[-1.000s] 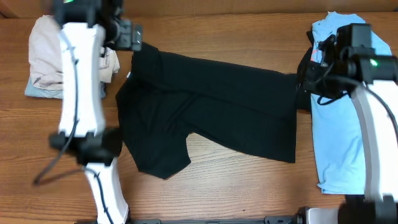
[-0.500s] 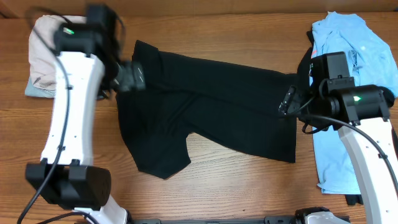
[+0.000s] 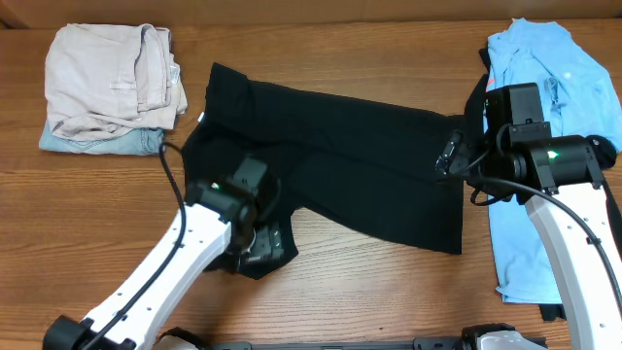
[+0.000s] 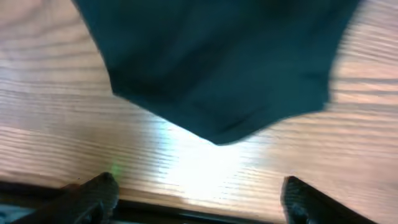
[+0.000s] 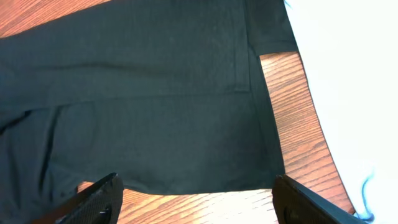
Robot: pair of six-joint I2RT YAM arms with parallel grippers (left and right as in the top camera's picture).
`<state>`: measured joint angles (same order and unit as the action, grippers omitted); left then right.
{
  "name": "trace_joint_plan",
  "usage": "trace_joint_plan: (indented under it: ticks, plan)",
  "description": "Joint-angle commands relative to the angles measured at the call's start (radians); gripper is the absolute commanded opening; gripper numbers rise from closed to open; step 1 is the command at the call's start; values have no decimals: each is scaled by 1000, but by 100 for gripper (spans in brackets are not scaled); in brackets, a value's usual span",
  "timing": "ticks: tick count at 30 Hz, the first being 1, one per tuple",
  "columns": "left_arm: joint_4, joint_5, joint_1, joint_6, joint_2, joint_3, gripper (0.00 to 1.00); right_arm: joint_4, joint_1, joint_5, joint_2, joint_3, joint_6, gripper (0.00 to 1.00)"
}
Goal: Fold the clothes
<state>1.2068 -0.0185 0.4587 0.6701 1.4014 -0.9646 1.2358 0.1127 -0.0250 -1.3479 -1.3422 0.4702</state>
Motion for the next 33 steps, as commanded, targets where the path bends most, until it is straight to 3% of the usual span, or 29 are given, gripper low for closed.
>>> trace_joint_plan:
  ticks: [1,4,5,10,19,25,27,28,29,33]
  plan:
    - [-44,-3,6,172,1,115,77,-8,-4,-12,17,1,-3,80]
    - [-95,-8,6,223,1,183,72,-13,-4,-11,17,1,-3,80]
    - [-126,-6,6,231,1,209,76,-13,-4,-11,17,1,-3,80]
    - [-273,-7,5,232,2,298,77,-8,-4,-11,17,1,-3,80]
    - [-423,36,-53,231,18,341,61,-4,-4,-11,17,1,-3,80]
    - [-430,47,-64,231,86,341,46,-4,-4,-11,16,1,-3,79]
    - [-438,26,-64,230,120,341,25,0,-3,-11,16,1,-2,76]
    - [-441,14,-66,218,124,339,9,11,-3,-11,16,1,-2,75]
    - [-440,14,-67,207,124,335,4,18,-3,-11,16,1,-2,74]
    - [-350,0,-68,92,124,240,4,47,-3,2,16,14,29,68]
